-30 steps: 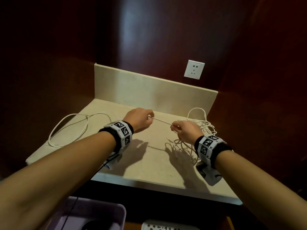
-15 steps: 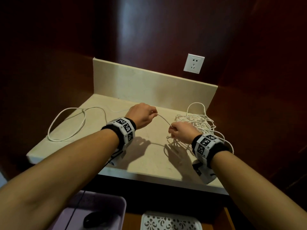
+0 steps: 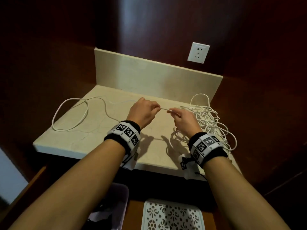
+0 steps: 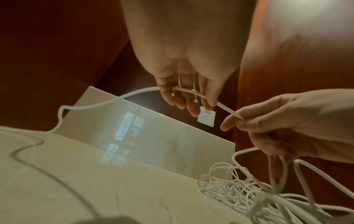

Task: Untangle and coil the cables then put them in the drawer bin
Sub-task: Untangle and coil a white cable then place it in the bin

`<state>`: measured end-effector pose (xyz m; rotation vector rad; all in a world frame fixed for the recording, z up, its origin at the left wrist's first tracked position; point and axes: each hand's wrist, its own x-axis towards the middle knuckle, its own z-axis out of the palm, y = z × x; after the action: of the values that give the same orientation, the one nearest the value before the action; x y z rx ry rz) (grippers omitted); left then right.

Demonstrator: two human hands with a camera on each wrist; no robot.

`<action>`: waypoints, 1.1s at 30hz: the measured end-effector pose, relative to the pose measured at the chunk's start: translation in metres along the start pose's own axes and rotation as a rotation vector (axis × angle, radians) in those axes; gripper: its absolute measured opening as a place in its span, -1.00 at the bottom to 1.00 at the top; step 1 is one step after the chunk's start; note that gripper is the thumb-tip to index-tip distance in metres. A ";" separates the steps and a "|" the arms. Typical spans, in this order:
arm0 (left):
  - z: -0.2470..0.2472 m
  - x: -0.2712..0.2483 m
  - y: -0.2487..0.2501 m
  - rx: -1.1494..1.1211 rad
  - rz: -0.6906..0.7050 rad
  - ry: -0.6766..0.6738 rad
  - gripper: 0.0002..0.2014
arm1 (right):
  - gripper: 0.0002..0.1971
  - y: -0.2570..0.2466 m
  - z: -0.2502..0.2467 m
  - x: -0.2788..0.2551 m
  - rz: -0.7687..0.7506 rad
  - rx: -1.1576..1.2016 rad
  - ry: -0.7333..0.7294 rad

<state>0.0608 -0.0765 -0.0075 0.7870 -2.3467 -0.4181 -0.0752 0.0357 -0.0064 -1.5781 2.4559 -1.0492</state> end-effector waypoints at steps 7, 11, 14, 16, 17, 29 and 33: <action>-0.002 -0.004 -0.007 -0.070 -0.110 0.128 -0.75 | -0.87 0.012 0.006 -0.015 0.156 0.252 -0.147; -0.005 -0.009 -0.017 -0.103 -0.203 0.181 -0.76 | -0.80 0.027 0.006 -0.024 0.219 0.267 -0.228; -0.005 -0.013 -0.015 -0.081 -0.256 0.146 -0.75 | -0.79 0.030 0.012 -0.025 0.212 0.254 -0.174; -0.002 -0.017 -0.009 -0.050 -0.210 0.100 -0.67 | -0.78 0.028 0.017 -0.024 0.188 0.227 -0.132; 0.000 -0.018 -0.006 -0.043 -0.167 0.068 -0.64 | -0.78 0.026 0.019 -0.023 0.182 0.208 -0.117; 0.009 -0.021 -0.011 -0.293 -0.103 0.002 -0.78 | -0.88 0.005 0.011 -0.031 0.229 0.038 -0.069; 0.010 -0.023 -0.014 -0.315 -0.190 0.046 -0.79 | -0.87 0.005 0.008 -0.037 0.218 0.117 -0.044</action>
<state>0.0744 -0.0718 -0.0320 0.8565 -2.1003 -0.8185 -0.0581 0.0627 -0.0266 -1.2530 2.4211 -1.0869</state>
